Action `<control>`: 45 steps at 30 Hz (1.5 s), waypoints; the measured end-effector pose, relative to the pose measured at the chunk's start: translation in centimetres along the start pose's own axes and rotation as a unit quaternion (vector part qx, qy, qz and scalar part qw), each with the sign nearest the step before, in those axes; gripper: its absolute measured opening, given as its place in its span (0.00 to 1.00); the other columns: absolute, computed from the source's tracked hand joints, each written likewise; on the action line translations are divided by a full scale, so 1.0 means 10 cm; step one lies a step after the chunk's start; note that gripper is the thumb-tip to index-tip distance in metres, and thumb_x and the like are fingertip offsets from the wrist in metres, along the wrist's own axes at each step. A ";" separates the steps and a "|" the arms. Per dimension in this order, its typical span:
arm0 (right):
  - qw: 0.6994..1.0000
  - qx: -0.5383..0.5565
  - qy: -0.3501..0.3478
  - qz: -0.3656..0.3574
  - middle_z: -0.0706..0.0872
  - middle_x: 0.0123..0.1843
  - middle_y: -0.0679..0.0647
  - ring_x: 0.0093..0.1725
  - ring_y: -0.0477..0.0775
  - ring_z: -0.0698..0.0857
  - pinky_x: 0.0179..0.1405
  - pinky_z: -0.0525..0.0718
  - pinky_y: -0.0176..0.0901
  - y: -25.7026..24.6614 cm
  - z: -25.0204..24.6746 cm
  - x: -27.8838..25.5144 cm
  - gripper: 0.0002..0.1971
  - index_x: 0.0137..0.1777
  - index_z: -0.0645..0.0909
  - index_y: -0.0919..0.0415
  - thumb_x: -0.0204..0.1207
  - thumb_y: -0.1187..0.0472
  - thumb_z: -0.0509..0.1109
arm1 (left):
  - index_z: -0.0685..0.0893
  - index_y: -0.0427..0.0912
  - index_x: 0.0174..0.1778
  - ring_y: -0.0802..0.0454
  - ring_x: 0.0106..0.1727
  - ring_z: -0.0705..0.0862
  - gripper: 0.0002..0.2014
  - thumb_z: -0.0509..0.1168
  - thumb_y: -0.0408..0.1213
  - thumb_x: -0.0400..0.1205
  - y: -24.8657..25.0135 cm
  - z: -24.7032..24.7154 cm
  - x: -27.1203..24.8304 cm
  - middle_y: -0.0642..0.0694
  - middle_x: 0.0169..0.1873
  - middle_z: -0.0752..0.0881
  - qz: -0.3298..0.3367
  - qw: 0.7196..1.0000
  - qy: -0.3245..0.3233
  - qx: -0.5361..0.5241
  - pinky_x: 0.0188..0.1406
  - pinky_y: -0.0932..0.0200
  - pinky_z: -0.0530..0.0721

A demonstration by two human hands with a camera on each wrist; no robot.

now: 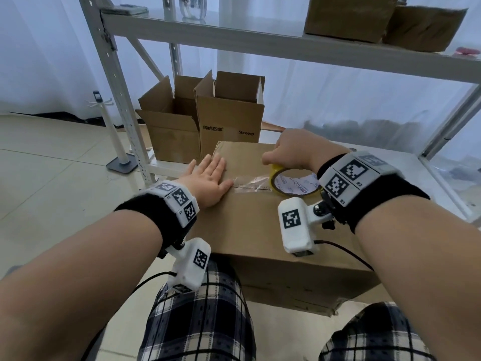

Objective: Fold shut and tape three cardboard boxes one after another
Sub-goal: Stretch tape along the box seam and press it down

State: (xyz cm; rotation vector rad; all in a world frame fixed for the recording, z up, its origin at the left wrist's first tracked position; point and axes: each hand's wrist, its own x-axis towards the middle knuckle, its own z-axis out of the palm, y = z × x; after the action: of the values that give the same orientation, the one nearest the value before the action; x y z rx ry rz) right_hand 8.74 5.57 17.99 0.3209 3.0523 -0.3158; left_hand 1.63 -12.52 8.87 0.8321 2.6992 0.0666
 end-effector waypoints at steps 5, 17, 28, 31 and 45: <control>0.997 0.018 0.058 -0.051 0.74 0.25 0.50 0.28 0.49 0.74 0.37 0.77 0.49 0.10 -0.01 -0.08 0.22 0.24 0.73 0.59 0.72 0.45 0.71 | 0.33 0.48 0.83 0.55 0.83 0.33 0.33 0.37 0.59 0.87 0.10 -0.01 -0.04 0.51 0.82 0.33 0.049 0.998 -0.015 0.021 0.80 0.51 0.32; 0.987 0.062 0.147 -0.030 0.74 0.23 0.49 0.28 0.48 0.74 0.36 0.73 0.46 0.16 0.03 -0.01 0.27 0.21 0.71 0.57 0.77 0.42 0.66 | 0.28 0.47 0.81 0.54 0.82 0.30 0.47 0.44 0.72 0.78 0.34 -0.07 0.06 0.51 0.81 0.28 0.090 0.992 -0.057 0.067 0.81 0.46 0.33; 0.934 0.222 0.272 -0.060 0.72 0.22 0.51 0.27 0.50 0.71 0.32 0.73 0.46 0.12 0.49 -0.17 0.24 0.25 0.73 0.61 0.73 0.45 0.72 | 0.31 0.64 0.80 0.47 0.82 0.29 0.44 0.50 0.73 0.76 0.09 0.33 0.08 0.53 0.81 0.28 0.019 0.996 0.025 -0.082 0.77 0.27 0.42; 0.948 0.219 0.224 -0.055 0.61 0.20 0.50 0.23 0.50 0.63 0.30 0.67 0.43 -0.05 0.48 -0.12 0.28 0.20 0.63 0.56 0.73 0.46 0.72 | 0.39 0.63 0.82 0.43 0.83 0.32 0.45 0.56 0.70 0.76 -0.02 0.43 0.02 0.47 0.81 0.29 0.021 0.986 0.076 -0.147 0.81 0.38 0.44; 0.921 0.227 0.318 0.017 0.64 0.21 0.49 0.25 0.49 0.66 0.28 0.64 0.44 0.04 0.38 -0.29 0.28 0.22 0.63 0.56 0.78 0.42 0.66 | 0.42 0.60 0.83 0.45 0.76 0.71 0.48 0.64 0.66 0.75 -0.17 0.34 -0.09 0.44 0.80 0.65 0.002 0.974 0.055 -0.221 0.70 0.55 0.70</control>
State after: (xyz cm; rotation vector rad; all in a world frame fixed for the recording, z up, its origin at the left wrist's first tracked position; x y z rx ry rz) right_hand 11.75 4.60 14.37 0.6003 3.5488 -1.1299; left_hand 2.47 -14.56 5.69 0.7101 2.6254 0.7045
